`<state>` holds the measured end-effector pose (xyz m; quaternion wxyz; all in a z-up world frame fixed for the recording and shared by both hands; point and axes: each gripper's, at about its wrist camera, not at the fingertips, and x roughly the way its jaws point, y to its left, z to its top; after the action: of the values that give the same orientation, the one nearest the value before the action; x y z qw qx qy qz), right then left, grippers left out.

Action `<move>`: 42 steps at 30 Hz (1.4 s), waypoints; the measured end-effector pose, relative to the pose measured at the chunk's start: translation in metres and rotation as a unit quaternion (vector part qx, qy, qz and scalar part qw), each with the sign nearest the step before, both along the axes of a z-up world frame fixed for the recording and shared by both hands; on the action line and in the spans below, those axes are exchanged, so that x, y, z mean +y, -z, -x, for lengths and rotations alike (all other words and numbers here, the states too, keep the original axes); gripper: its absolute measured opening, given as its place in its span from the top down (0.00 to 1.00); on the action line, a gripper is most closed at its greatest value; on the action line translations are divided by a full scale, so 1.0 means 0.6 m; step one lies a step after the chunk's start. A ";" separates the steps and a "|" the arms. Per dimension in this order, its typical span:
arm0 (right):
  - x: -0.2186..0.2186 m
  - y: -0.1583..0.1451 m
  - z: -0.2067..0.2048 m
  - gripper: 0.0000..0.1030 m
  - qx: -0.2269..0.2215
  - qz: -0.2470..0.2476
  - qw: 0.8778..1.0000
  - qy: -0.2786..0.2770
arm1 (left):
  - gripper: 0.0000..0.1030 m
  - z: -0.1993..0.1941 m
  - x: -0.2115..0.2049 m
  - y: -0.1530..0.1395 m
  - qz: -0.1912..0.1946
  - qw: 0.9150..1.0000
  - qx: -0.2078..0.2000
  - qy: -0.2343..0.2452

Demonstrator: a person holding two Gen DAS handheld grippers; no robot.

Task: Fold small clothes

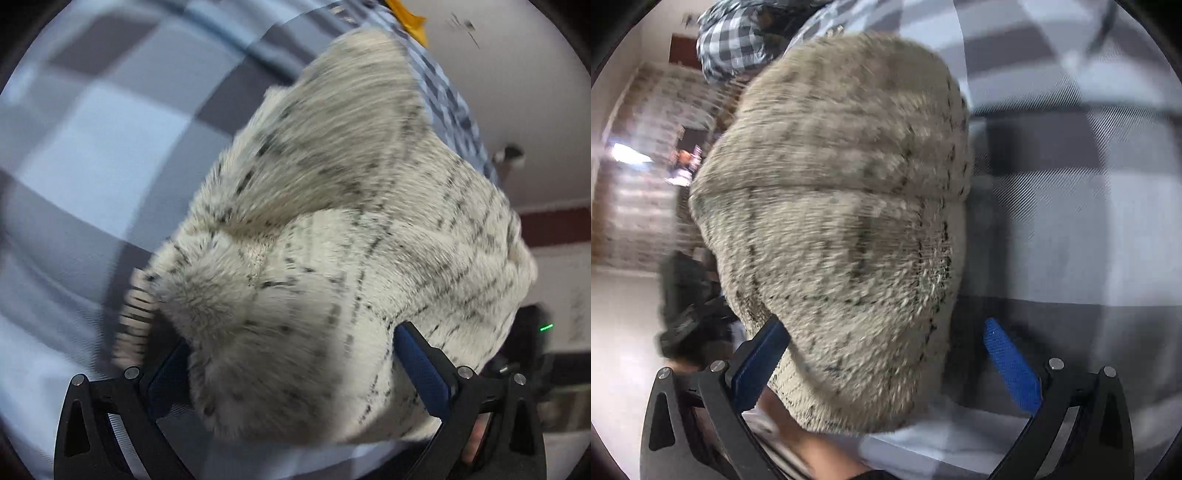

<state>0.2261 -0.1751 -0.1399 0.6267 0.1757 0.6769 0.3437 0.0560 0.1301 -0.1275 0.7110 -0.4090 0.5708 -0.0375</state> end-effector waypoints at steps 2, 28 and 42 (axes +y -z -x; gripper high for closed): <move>-0.006 0.032 -0.001 0.01 0.056 -0.039 0.998 0.014 | 0.00 -0.005 0.001 0.013 0.023 1.000 -0.001 -0.004; -0.166 -0.240 0.019 0.37 -0.175 -0.101 0.977 0.066 | 0.64 -0.162 -0.114 -0.250 -0.069 0.970 -0.227 0.046; -0.132 -0.056 -0.134 0.29 -0.110 -0.046 0.987 0.105 | 0.53 -0.426 -0.139 -0.059 -0.138 0.975 -0.164 0.057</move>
<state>0.3068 -0.2544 -0.1063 0.7215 0.2360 0.5647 0.3239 0.3118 0.0467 -0.0921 0.8409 -0.2625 0.4687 -0.0654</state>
